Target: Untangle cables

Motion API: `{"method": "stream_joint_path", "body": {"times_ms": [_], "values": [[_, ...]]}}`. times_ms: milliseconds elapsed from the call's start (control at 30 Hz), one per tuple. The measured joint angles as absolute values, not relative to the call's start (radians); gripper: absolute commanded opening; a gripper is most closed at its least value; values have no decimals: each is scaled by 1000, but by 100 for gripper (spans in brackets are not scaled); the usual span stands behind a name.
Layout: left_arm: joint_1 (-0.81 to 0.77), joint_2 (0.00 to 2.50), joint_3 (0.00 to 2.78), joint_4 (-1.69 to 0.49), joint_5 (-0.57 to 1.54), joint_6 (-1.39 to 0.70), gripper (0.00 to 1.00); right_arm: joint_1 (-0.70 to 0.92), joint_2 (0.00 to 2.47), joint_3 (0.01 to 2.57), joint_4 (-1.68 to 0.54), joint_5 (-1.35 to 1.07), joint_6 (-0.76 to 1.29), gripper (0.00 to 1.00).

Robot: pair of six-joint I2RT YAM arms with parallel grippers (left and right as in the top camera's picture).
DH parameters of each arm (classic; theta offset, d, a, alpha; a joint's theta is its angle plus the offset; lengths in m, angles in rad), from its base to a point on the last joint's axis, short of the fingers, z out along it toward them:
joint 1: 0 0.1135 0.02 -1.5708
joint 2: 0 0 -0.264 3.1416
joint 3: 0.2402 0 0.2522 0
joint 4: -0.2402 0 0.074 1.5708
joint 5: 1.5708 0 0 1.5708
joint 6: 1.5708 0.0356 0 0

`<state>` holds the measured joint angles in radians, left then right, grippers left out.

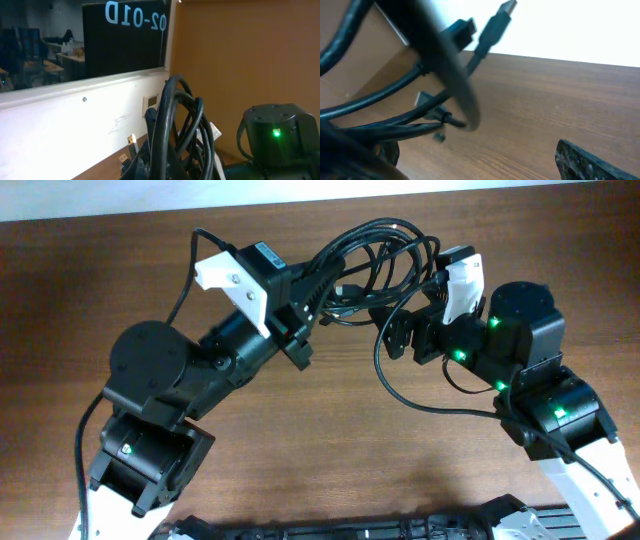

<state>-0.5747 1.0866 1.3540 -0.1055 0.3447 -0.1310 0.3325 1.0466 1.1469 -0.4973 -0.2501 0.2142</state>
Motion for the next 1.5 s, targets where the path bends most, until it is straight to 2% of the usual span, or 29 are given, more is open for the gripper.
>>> {"method": "stream_joint_path", "body": {"times_ms": [467,767,1033,1500], "values": [[-575,1091,1354,-116,363,-155,0,332,1080,1147,-603,-112,225,99],[-575,1105,1354,-115,303,-154,0,332,1080,1148,-714,-49,236,99],[-575,1106,1354,-101,286,-71,0,332,1080,1150,-727,-30,237,99],[-564,1092,1354,-96,175,-45,0,333,1078,1156,-726,-25,237,99]]}}
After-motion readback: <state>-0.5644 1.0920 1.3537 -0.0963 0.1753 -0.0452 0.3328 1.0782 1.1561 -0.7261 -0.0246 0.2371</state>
